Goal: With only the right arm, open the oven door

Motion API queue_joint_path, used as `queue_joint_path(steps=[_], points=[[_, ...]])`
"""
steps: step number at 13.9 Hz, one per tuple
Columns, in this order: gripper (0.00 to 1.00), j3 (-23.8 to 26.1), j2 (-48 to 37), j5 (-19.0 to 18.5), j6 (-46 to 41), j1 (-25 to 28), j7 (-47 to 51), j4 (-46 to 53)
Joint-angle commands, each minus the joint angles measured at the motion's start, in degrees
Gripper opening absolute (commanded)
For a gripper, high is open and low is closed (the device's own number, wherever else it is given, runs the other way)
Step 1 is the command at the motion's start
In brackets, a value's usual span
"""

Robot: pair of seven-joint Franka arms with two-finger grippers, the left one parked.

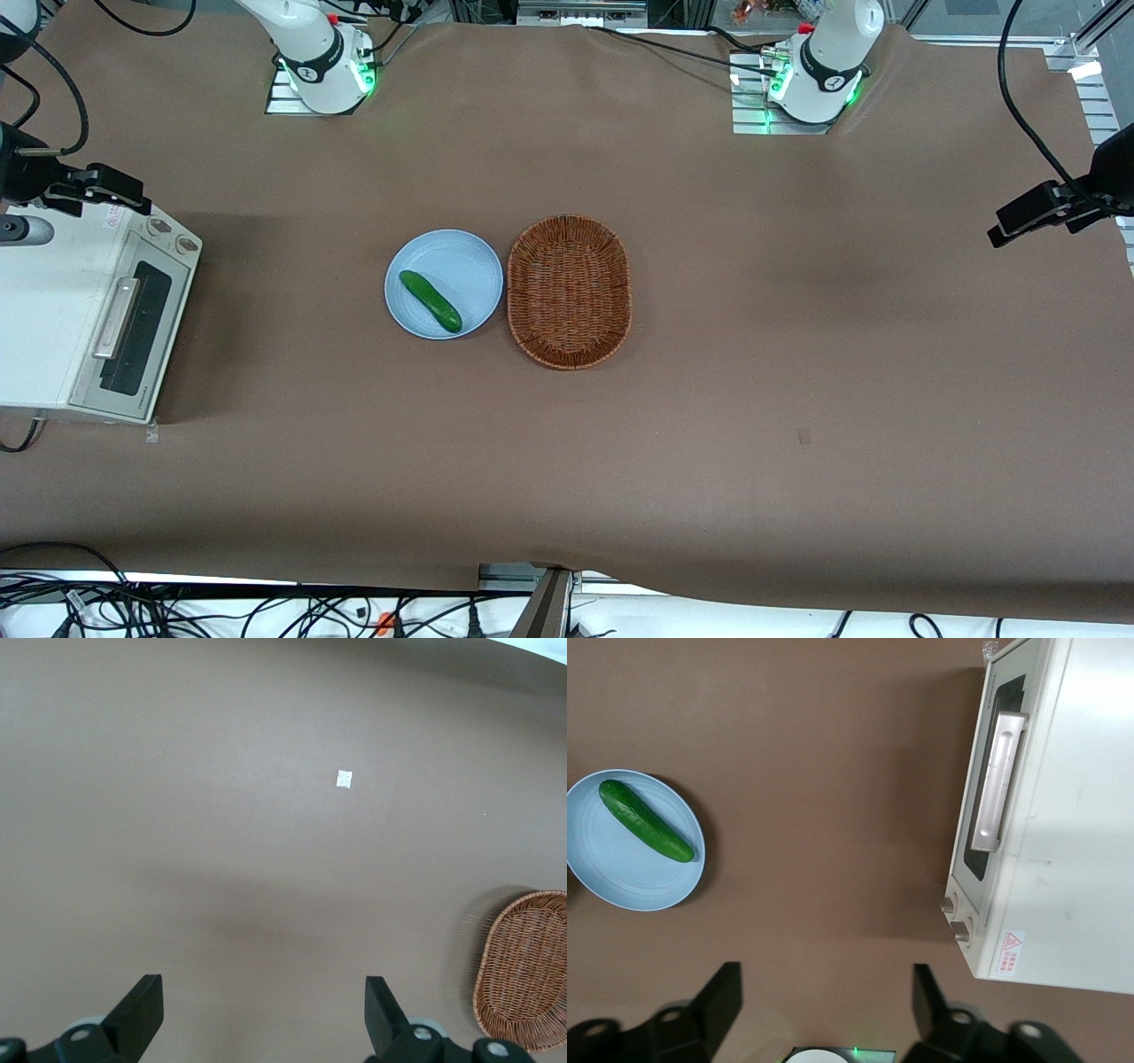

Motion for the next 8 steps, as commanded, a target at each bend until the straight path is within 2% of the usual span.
queue_joint_path(steps=[1, 3, 4, 8], points=[[0.00, -0.02, 0.37, -0.98, -0.96, 0.11, -0.14, 1.11], [0.00, -0.02, 1.16, -1.16, -0.69, -0.07, -0.22, 1.20], [0.00, -0.02, 1.34, -2.38, -0.52, 0.11, -0.13, 1.20], [0.00, 0.42, 6.16, -16.86, 1.76, 2.74, 2.93, 0.76]])
